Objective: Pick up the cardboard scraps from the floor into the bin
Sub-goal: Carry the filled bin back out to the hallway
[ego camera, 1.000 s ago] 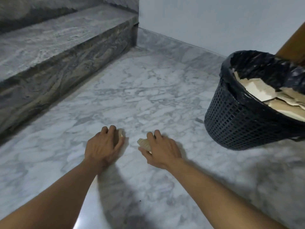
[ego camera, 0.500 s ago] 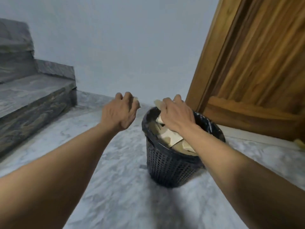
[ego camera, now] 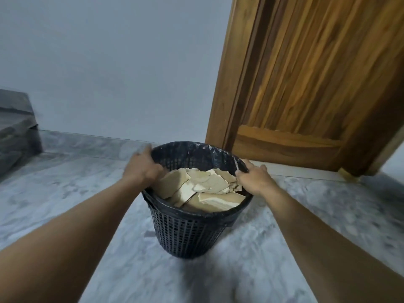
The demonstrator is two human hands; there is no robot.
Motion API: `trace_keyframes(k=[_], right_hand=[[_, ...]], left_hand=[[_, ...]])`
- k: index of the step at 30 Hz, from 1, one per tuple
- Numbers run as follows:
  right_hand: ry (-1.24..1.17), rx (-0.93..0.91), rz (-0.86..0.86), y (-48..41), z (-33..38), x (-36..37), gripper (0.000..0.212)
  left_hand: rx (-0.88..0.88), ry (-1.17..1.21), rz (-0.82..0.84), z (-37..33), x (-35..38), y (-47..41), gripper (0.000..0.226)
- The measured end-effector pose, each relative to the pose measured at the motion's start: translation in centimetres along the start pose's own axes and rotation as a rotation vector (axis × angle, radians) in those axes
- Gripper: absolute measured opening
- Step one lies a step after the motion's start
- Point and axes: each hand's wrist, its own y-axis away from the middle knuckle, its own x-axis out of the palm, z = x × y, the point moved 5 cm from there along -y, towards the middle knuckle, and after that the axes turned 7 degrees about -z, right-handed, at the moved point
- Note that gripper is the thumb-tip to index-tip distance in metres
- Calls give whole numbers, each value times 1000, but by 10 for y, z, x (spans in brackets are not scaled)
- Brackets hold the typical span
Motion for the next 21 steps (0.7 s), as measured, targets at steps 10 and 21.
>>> trace_keyframes(k=[10,21], right_hand=[[-766,258,196,-20,3,27,72],[-619,438,16,-22,62,-245,44]], left_hand=[[-360,663,138,20,-1,-26,68],[-428,715,199,-224,-159,-55,76]])
